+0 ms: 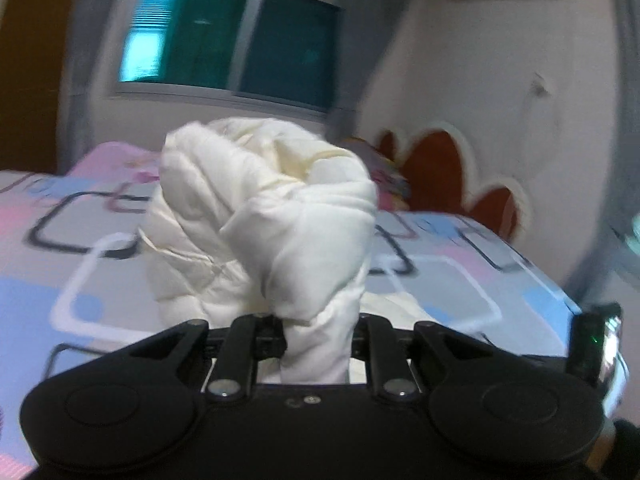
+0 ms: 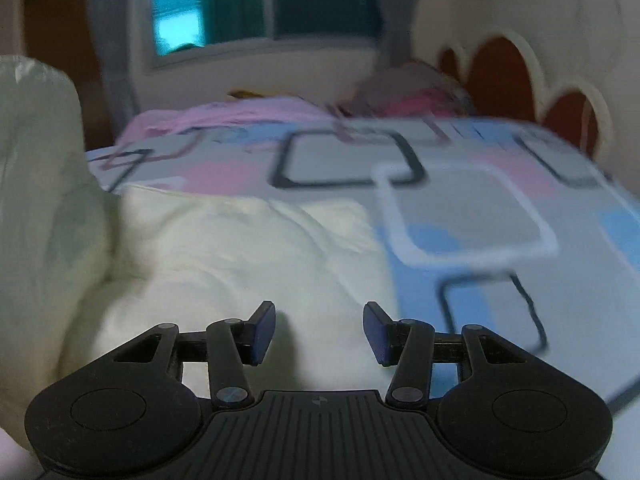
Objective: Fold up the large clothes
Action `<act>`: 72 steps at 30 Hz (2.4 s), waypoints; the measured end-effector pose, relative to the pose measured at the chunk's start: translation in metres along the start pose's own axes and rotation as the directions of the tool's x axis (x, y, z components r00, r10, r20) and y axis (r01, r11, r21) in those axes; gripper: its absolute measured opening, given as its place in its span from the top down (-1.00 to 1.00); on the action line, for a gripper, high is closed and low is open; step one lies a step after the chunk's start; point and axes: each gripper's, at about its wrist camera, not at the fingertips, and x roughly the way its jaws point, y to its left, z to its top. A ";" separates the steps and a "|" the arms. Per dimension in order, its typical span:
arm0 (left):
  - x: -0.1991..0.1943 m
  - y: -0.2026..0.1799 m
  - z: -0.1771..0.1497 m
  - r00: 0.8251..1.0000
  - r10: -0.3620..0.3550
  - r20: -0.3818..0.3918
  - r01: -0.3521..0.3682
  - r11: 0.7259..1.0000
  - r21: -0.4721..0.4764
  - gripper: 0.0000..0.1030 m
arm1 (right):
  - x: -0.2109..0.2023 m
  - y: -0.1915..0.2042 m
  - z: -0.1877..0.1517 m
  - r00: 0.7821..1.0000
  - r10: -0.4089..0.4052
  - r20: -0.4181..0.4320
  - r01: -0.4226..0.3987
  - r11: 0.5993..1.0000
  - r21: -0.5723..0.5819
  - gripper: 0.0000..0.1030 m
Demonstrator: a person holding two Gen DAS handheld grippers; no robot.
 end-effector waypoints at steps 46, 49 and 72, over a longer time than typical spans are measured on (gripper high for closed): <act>0.080 0.006 -0.043 0.990 0.018 -0.141 -0.011 0.999 0.053 0.07 | -0.041 0.009 0.042 0.969 0.248 0.009 -0.246 0.954 0.169 0.01; 0.082 -0.004 -0.046 0.990 -0.013 -0.143 0.026 0.996 0.089 0.07 | -0.035 0.006 0.030 0.967 0.253 -0.023 -0.245 0.954 0.170 0.61; 0.124 -0.019 -0.042 0.985 0.037 -0.167 -0.014 0.990 0.139 -0.04 | -0.039 -0.036 0.029 0.992 0.060 0.109 -0.078 0.983 0.164 0.83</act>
